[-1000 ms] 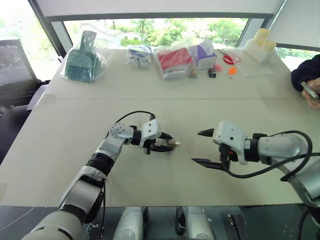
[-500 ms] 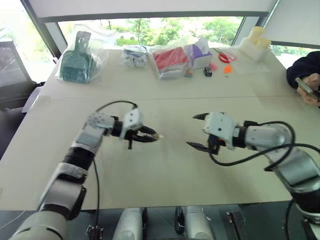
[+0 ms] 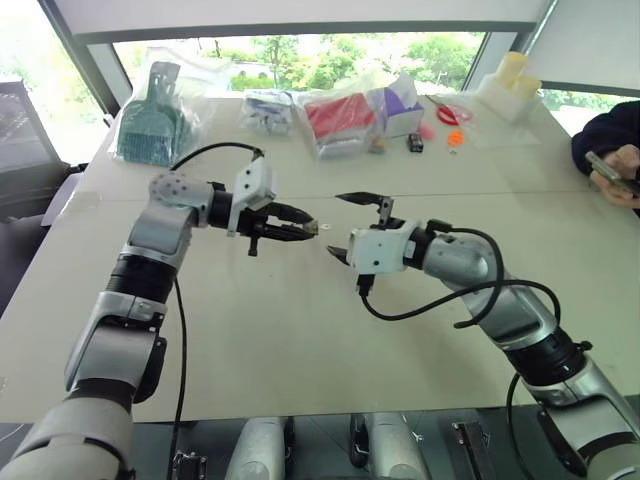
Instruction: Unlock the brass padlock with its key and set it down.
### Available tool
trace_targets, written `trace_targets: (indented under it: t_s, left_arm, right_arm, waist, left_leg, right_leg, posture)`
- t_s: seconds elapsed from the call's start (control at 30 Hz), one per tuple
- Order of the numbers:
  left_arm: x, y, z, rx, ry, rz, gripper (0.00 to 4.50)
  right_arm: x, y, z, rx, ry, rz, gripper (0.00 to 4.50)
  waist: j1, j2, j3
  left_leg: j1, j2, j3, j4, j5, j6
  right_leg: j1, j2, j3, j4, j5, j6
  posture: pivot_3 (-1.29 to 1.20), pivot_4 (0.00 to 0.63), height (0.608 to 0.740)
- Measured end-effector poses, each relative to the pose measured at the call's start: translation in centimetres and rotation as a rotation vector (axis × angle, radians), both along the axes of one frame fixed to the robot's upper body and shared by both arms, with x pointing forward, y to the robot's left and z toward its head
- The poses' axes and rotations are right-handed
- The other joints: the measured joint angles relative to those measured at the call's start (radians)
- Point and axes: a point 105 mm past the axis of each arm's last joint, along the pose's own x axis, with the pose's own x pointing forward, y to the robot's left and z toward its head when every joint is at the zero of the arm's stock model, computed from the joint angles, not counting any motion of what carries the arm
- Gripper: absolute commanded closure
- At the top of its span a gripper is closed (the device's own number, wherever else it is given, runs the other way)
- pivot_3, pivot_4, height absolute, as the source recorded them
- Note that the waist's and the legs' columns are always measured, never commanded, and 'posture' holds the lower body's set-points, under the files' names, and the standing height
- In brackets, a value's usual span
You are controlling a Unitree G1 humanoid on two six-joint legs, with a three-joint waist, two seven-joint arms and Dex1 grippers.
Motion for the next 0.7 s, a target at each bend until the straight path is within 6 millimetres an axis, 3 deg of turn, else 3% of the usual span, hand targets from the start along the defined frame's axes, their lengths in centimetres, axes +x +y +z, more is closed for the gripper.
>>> trace_targets:
  t_s: [0.07, 0.17, 0.4, 0.7]
  left_arm:
    - [-0.07, -0.26, -0.05, -0.005, 0.0, -0.011, 3.73]
    - [-0.13, -0.57, -0.14, -0.01, 0.0, -0.022, 3.73]
    - [-0.07, -0.69, 0.19, -0.016, -0.021, -0.024, 3.73]
    - [0.08, -0.83, 0.33, 0.012, -0.112, -0.029, 3.73]
  right_arm:
    - [0.32, 0.22, -0.05, -0.012, -0.014, 0.003, 0.0]
    - [0.56, 0.33, 0.2, -0.02, -0.036, 0.007, 0.83]
    - [0.75, 0.37, -0.37, -0.045, -0.038, 0.014, 4.48]
    - [0.89, 0.63, -0.5, -0.055, 0.023, 0.026, 4.48]
  waist:
    - [0.0, 0.0, 0.0]
    - [-0.001, 0.0, 0.0]
    - [-0.001, 0.0, 0.0]
    - [-0.002, 0.0, 0.0]
  left_leg:
    - [0.0, 0.0, 0.001, 0.0, 0.0, 0.0]
    - [0.0, 0.0, 0.001, 0.0, 0.0, 0.0]
    - [0.0, 0.0, 0.001, 0.0, 0.0, 0.0]
    - [0.0, 0.0, 0.001, 0.0, 0.0, 0.0]
  right_leg:
    - [0.0, 0.0, 0.0, 0.0, 0.0, 0.0]
    - [0.0, 0.0, 0.0, 0.0, 0.0, 0.0]
    - [0.0, 0.0, 0.0, 0.0, 0.0, 0.0]
    - [0.0, 0.0, 0.0, 0.0, 0.0, 0.0]
  posture:
    - [0.0, 0.15, 0.74]
    - [0.0, 0.15, 0.74]
    - [0.0, 0.15, 0.74]
    - [0.0, 0.15, 0.74]
